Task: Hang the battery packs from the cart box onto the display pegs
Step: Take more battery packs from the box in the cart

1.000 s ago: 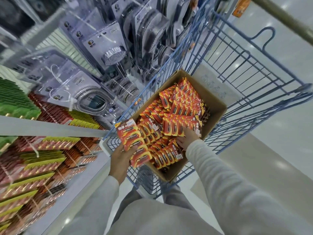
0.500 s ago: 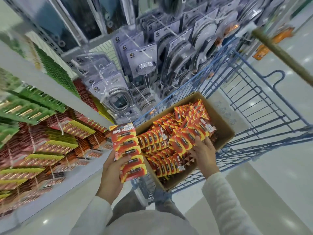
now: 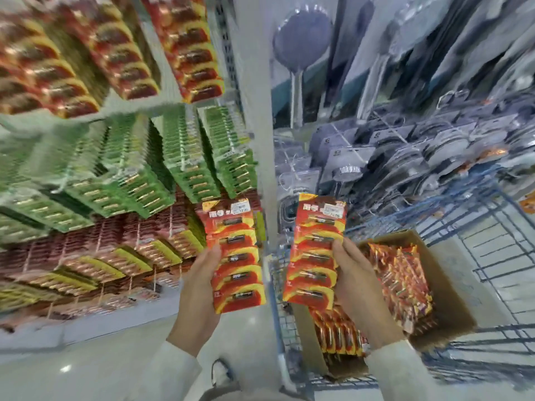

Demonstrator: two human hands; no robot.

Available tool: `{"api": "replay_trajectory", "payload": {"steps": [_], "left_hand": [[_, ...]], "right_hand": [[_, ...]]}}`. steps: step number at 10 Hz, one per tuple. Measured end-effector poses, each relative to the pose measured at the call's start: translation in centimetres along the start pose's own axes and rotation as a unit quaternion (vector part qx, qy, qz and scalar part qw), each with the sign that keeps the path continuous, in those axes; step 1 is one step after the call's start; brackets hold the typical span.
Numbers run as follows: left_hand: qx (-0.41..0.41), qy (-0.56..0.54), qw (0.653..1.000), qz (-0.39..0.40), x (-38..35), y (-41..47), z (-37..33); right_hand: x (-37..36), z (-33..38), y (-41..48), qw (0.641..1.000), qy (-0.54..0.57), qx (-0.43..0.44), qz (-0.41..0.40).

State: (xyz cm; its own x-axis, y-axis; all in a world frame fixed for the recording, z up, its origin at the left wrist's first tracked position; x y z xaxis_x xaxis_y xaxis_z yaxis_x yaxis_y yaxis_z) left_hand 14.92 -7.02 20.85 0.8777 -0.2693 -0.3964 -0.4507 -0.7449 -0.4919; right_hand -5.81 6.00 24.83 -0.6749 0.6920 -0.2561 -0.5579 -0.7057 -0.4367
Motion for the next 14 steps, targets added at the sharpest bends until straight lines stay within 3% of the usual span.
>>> {"api": "replay_trajectory", "payload": {"steps": [2,3,5,8,11,14], "left_hand": [[-0.109,0.007,0.993,-0.046,6.1,-2.0,-8.8],[-0.139,-0.001,0.989,-0.054,9.4,-2.9,-13.3],[-0.163,-0.005,0.986,-0.019,12.5,-3.8,-18.0],[-0.206,0.008,0.979,0.002,11.6,-5.0,-22.9],[-0.312,0.073,0.947,0.031,2.6,-2.6,-30.6],[-0.355,0.074,0.932,0.007,0.2,-0.7,-31.8]], "right_hand": [[-10.7,0.2,-0.4,0.997,0.016,0.03,0.076],[-15.9,-0.6,-0.9,0.994,0.065,0.006,0.083],[-21.9,-0.5,-1.3,0.997,0.024,0.039,0.063],[-24.4,3.1,-2.2,0.995,0.034,0.089,0.028],[-21.8,6.2,-1.3,0.995,0.058,0.084,0.017],[-20.1,6.8,-0.2,0.994,0.07,0.074,0.036]]}}
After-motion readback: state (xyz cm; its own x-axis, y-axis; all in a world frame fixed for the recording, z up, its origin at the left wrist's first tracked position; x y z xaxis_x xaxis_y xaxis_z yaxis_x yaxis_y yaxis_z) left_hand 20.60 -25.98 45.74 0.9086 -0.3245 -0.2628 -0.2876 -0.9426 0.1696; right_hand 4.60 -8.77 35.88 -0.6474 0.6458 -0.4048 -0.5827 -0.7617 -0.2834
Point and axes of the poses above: each hand's wrist, its own y-axis towards the middle knuckle, its own x-axis out of the back of the hand, z = x × y, the point moved 8 cm from there along y, towards the middle knuckle, and after that the axes turned 1 degree about x, right-handed, at the moved point
